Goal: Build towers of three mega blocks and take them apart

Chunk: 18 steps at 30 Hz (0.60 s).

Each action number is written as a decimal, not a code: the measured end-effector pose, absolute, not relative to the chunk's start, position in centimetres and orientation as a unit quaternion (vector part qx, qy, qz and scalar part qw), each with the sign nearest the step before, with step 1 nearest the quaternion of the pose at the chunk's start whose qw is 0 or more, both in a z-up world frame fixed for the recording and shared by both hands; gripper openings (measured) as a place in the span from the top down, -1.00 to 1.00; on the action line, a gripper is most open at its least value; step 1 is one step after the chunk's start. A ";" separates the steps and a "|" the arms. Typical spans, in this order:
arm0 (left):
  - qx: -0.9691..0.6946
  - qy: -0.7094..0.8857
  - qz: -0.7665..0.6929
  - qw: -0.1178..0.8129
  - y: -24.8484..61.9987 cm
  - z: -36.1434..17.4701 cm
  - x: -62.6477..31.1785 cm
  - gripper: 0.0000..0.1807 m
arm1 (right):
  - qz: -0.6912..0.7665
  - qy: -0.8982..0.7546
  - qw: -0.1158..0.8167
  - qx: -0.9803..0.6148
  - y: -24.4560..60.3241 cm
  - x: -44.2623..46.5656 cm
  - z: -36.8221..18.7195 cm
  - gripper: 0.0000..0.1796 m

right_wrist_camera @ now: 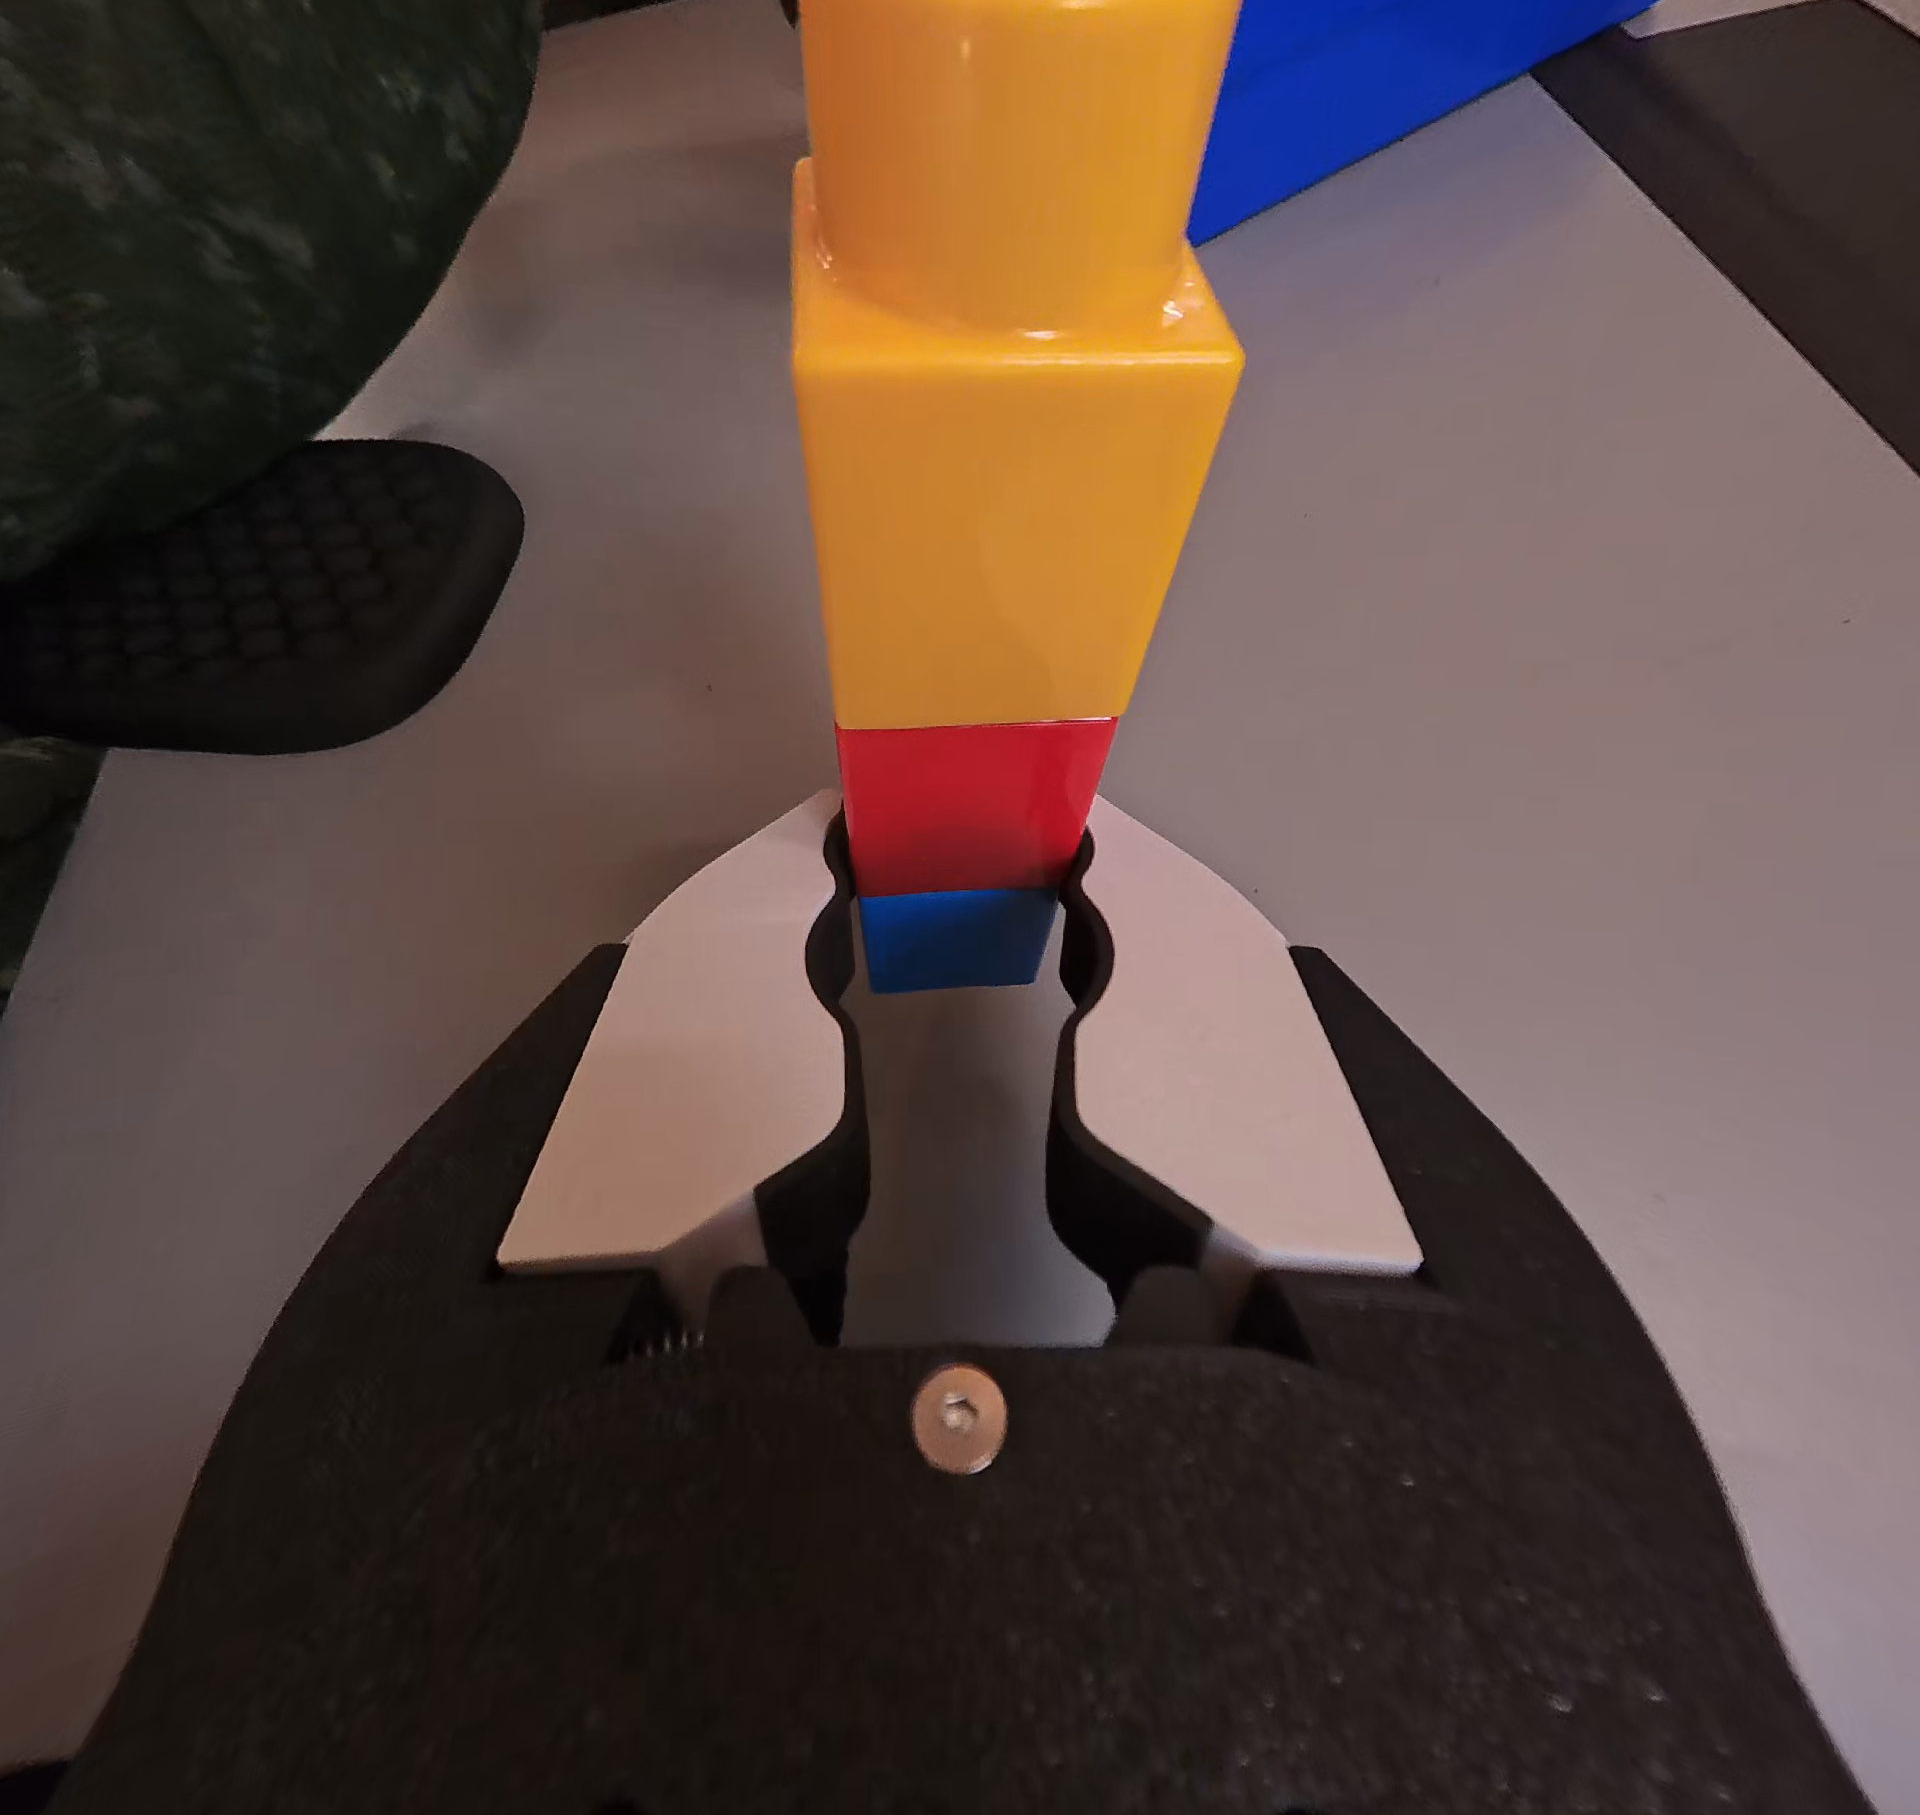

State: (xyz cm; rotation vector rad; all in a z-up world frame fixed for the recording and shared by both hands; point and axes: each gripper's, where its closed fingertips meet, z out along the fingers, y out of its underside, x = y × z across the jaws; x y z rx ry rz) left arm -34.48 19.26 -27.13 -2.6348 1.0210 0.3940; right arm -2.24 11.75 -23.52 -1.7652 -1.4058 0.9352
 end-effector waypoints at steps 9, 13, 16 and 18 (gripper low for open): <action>-0.862 0.473 0.124 0.137 19.4 -28.3 -28.8 0.70 | 0.363 -0.534 0.349 -0.679 12.0 -2.0 -23.1 0.59; -0.867 0.464 0.142 0.116 19.9 -28.3 -26.8 0.70 | 0.362 -0.532 0.352 -0.679 12.1 -1.7 -22.9 0.59; -0.868 0.461 0.137 0.122 19.9 -28.3 -26.8 0.70 | 0.363 -0.530 0.360 -0.676 12.1 -1.6 -22.4 0.59; -0.872 0.455 0.127 0.125 19.9 -28.4 -26.8 0.71 | 0.365 -0.526 0.364 -0.676 12.3 -1.5 -22.3 0.59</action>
